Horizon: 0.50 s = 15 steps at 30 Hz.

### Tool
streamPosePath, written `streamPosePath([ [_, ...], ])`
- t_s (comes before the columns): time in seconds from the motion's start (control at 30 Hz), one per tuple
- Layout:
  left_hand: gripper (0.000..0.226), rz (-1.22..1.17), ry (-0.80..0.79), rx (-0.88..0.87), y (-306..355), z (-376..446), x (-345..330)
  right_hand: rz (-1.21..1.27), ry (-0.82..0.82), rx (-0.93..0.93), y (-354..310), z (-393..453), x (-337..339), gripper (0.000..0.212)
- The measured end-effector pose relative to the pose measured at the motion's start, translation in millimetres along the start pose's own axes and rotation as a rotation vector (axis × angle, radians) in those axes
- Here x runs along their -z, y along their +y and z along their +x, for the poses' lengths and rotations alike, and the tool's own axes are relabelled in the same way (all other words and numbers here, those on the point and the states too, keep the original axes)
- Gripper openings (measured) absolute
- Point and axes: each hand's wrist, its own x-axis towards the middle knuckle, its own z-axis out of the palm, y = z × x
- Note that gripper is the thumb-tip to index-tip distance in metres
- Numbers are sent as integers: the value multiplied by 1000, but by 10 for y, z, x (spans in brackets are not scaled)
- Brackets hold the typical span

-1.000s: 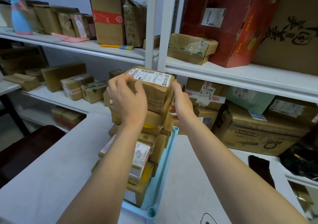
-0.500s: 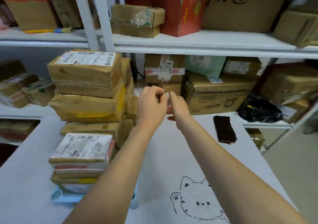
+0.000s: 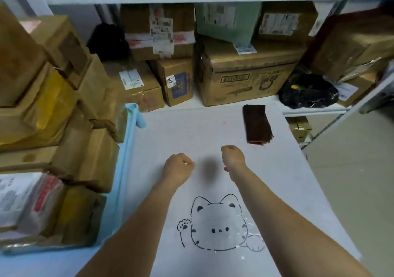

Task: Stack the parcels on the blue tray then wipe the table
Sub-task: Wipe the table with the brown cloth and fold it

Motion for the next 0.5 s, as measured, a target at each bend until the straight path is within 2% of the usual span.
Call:
streamPosePath([
  [0.13, 22, 89, -31, 58, 84, 247, -298, -58, 67, -39, 252, 466, 182, 17],
  [0.2, 26, 142, -31, 74, 140, 374, -435, -77, 102, -48, 328, 666, 266, 30],
  [0.27, 28, 177, -13, 87, 194, 470, -545, -107, 167, -13, 335, 793, 361, 41],
  [0.5, 26, 203, 54, 106, 553, 966, -931, -324, 449, 121, 222, 1601, 759, 51],
])
